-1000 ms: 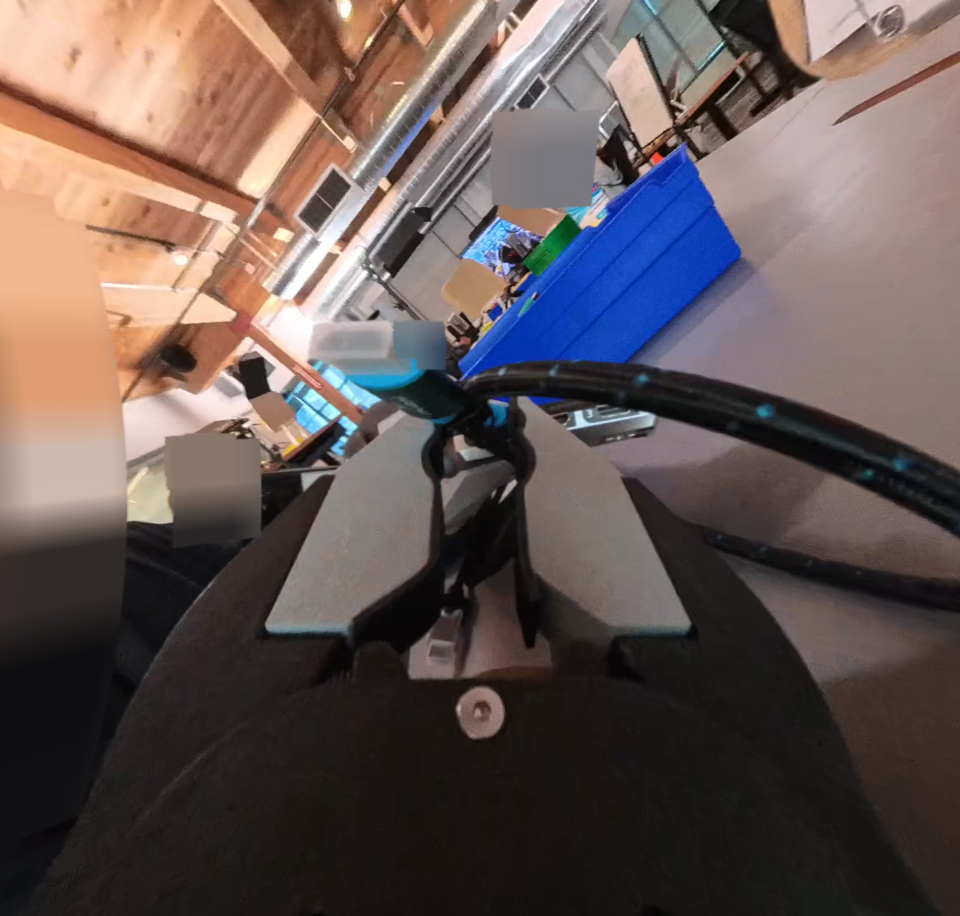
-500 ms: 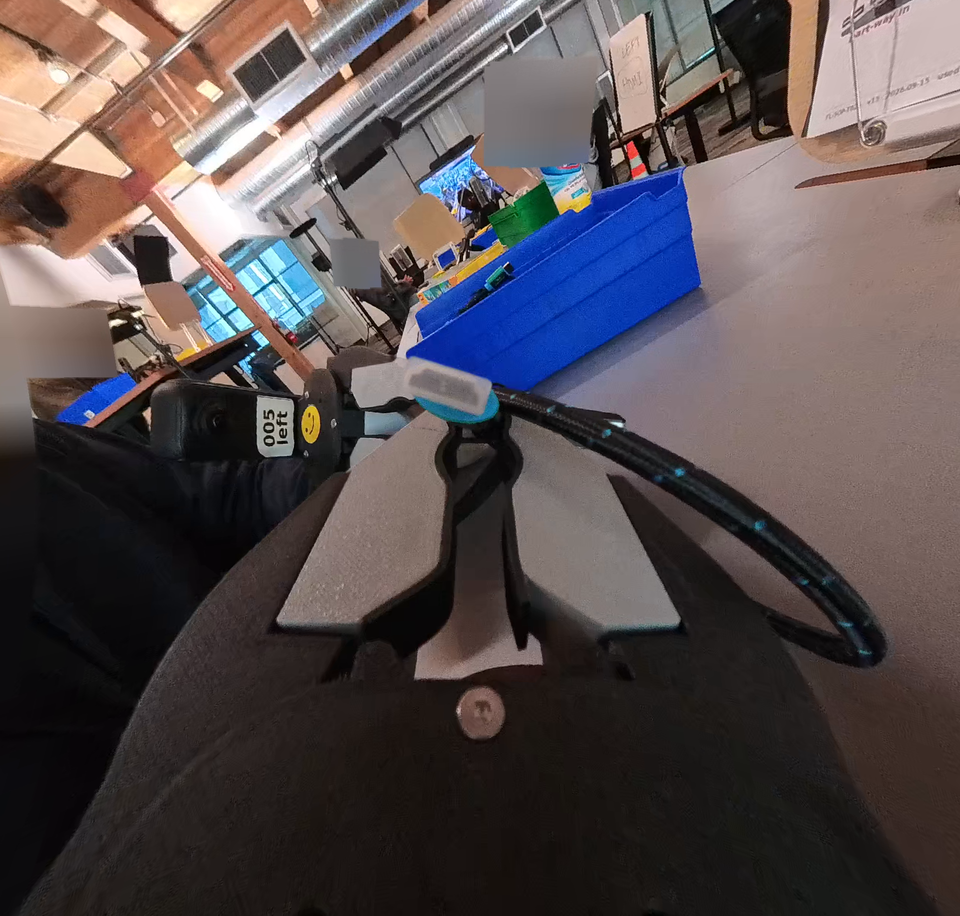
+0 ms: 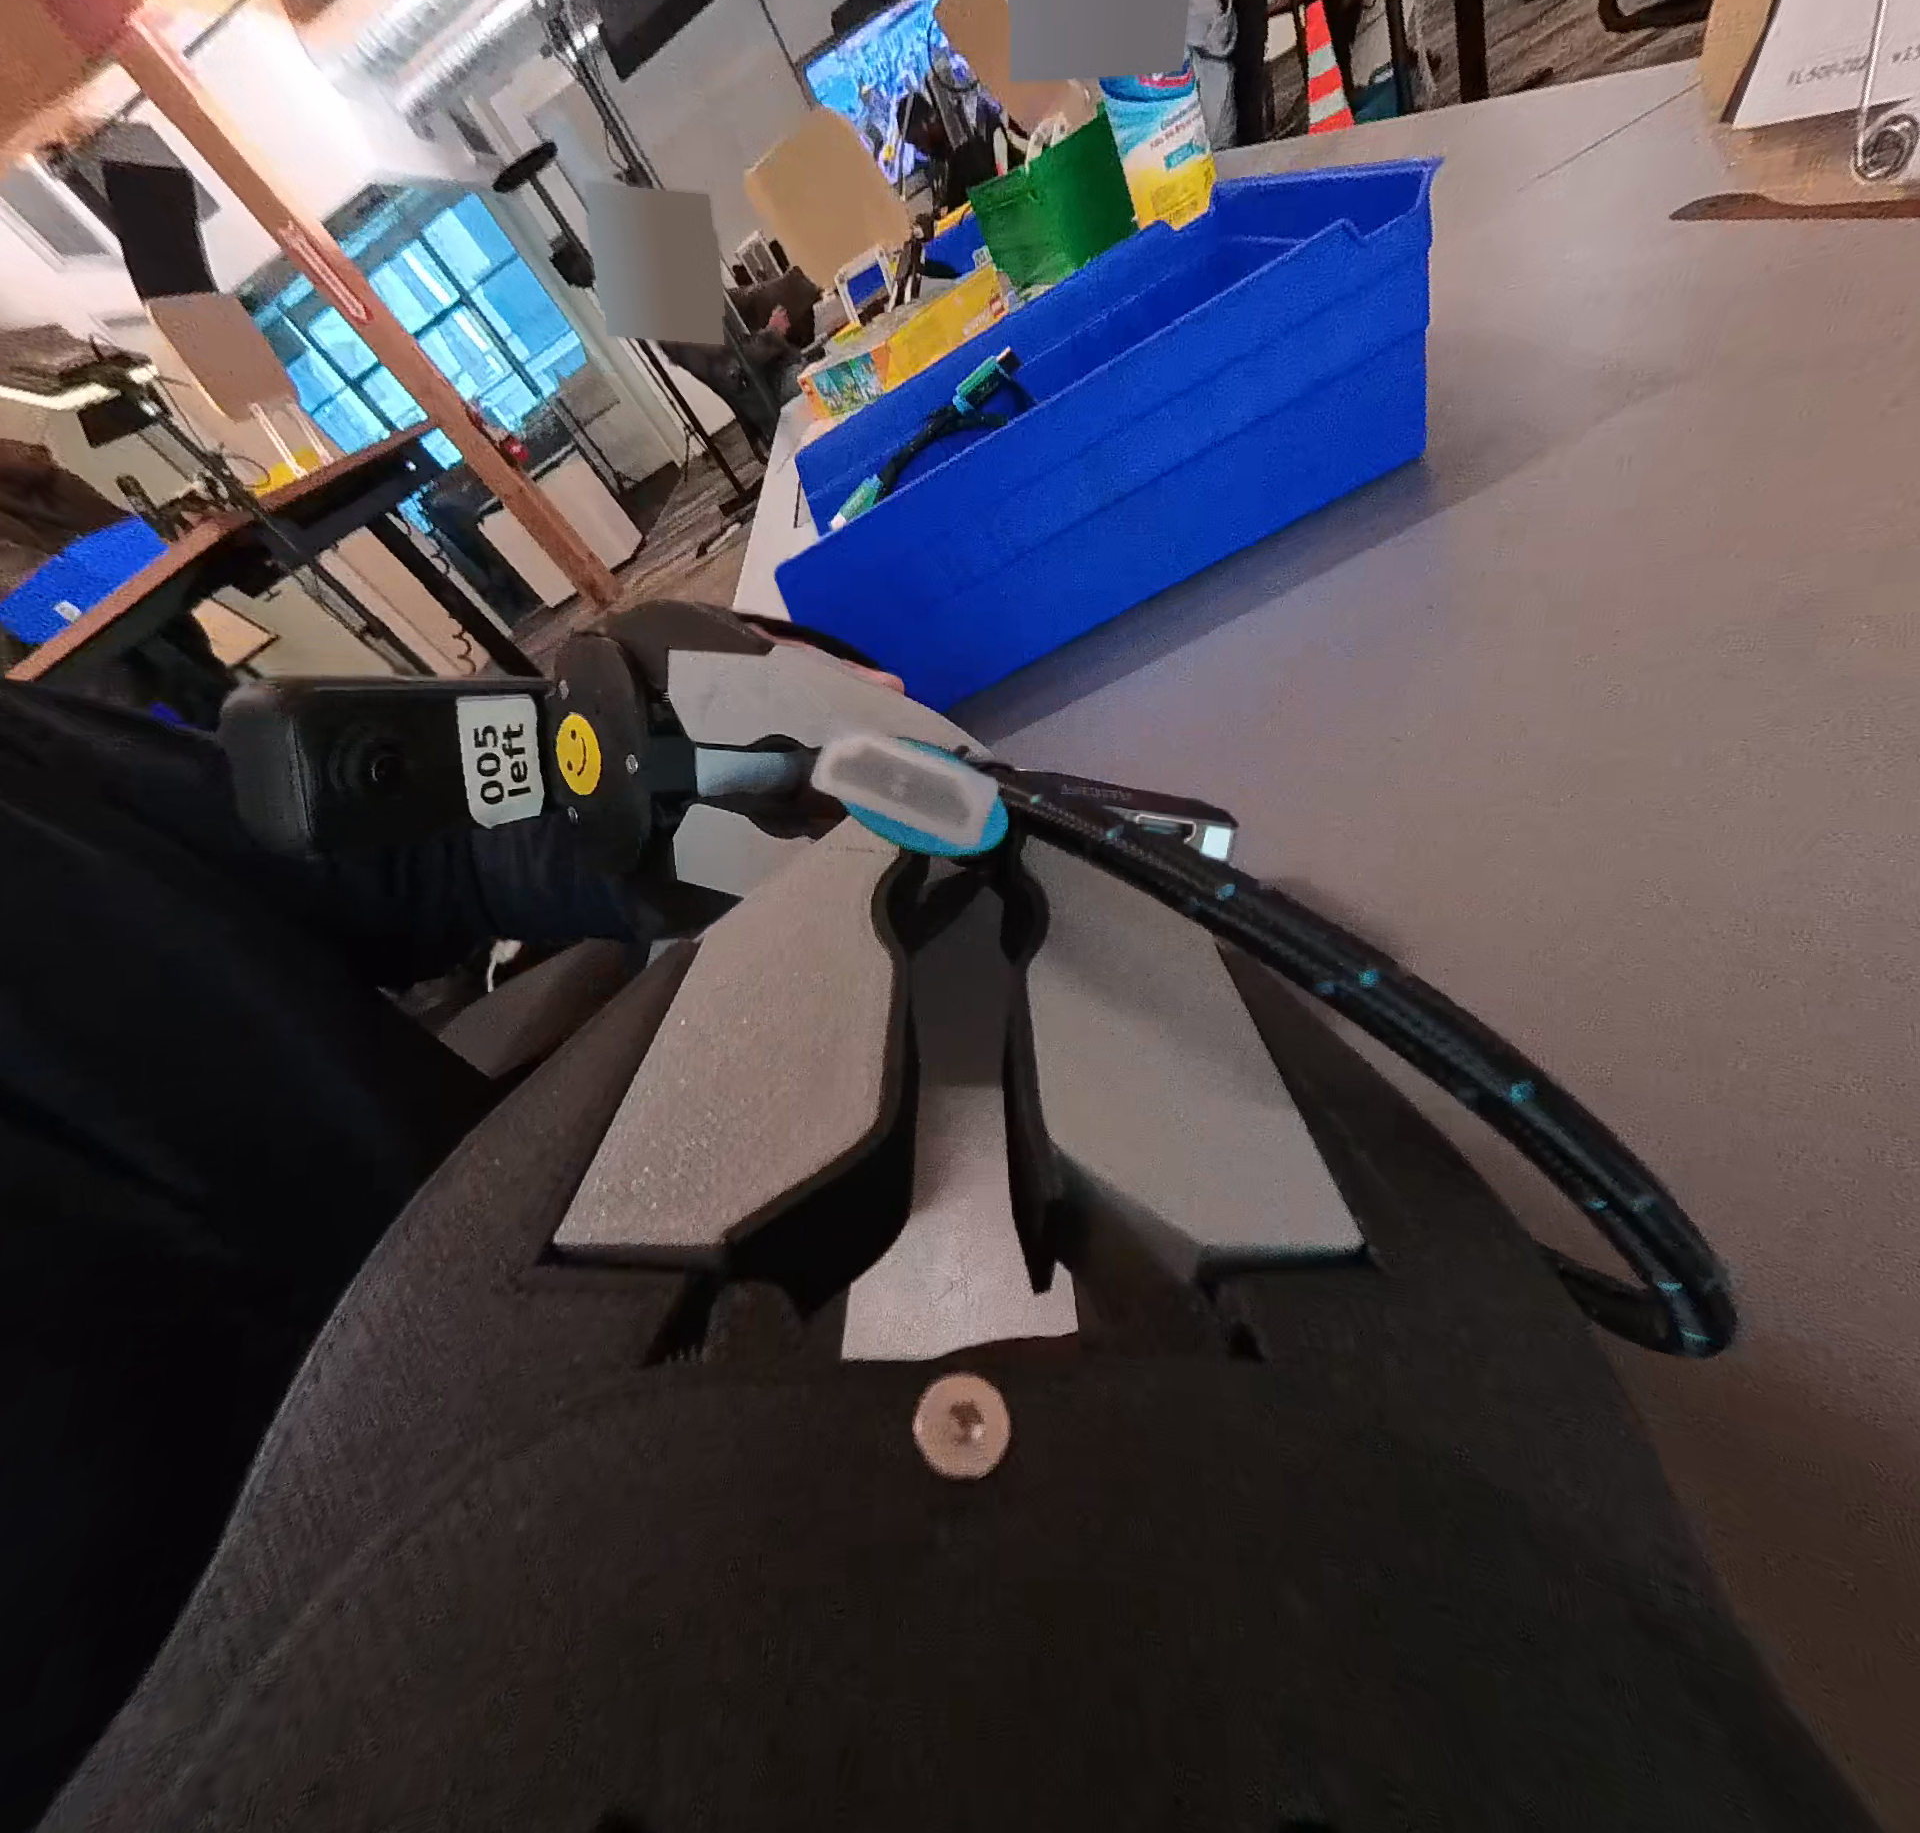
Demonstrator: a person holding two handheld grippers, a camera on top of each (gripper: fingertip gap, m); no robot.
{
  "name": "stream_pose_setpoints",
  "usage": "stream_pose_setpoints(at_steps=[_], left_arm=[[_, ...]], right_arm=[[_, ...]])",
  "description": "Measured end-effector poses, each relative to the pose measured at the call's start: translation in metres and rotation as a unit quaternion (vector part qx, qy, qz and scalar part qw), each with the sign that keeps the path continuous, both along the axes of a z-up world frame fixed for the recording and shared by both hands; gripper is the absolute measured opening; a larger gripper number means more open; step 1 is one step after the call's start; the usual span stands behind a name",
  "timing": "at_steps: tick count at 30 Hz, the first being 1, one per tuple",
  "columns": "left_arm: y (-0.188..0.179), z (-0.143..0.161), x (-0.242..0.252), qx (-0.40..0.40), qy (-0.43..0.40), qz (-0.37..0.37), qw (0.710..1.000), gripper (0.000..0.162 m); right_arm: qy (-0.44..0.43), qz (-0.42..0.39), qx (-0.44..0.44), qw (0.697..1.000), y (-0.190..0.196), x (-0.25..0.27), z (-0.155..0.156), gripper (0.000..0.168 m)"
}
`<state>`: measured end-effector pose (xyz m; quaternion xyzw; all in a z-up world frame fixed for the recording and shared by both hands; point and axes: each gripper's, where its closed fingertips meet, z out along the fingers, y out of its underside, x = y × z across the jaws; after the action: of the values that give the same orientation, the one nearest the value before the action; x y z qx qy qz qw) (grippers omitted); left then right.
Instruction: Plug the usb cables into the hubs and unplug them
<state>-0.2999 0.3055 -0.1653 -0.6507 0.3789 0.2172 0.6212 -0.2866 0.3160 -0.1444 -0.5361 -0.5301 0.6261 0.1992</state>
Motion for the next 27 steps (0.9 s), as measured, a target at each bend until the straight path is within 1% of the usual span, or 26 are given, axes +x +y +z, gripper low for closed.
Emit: stream_pose_setpoints(at_steps=[3,6,9,11,13,16,18,19,21,25,27], left_arm=[[-0.001,0.003,0.0,0.013,0.003,0.011,1.0,0.016],[0.0,0.01,-0.002,0.019,-0.034,0.018,0.999,0.015],[0.002,0.014,-0.002,0.013,-0.072,0.022,0.997,0.014],[0.001,0.013,-0.003,0.015,-0.06,0.031,0.998,0.014],[0.001,0.011,-0.004,0.015,-0.047,0.036,0.998,0.014],[0.002,0.015,-0.009,-0.007,-0.122,0.025,0.992,0.014],[0.001,0.014,-0.008,0.01,-0.074,0.037,0.997,0.014],[0.001,0.011,-0.008,0.005,-0.064,0.041,0.997,0.013],[0.002,0.01,-0.009,-0.005,-0.084,0.038,0.996,0.013],[0.005,0.014,-0.009,0.001,-0.093,0.026,0.995,0.015],[0.009,0.014,-0.008,0.007,-0.083,0.018,0.996,0.017]], right_arm=[[0.012,-0.007,-0.01,1.0,-0.001,0.001,0.001,0.01],[0.059,-0.048,-0.035,0.997,-0.001,0.001,0.006,0.01],[0.077,-0.081,-0.001,0.994,0.0,-0.001,0.012,0.011],[0.08,-0.09,0.007,0.993,-0.001,-0.002,0.011,0.011],[0.078,-0.103,0.046,0.991,-0.004,-0.003,0.01,0.011],[0.085,-0.128,0.099,0.983,-0.006,-0.006,0.012,0.011],[0.085,-0.12,0.103,0.984,-0.008,-0.008,0.011,0.011],[0.083,-0.119,0.104,0.984,-0.008,-0.008,0.009,0.011],[0.083,-0.124,0.097,0.984,-0.007,-0.01,0.007,0.011],[0.089,-0.114,0.059,0.988,-0.003,-0.011,0.012,0.01],[0.079,-0.107,0.049,0.99,0.001,-0.008,0.015,0.009]])
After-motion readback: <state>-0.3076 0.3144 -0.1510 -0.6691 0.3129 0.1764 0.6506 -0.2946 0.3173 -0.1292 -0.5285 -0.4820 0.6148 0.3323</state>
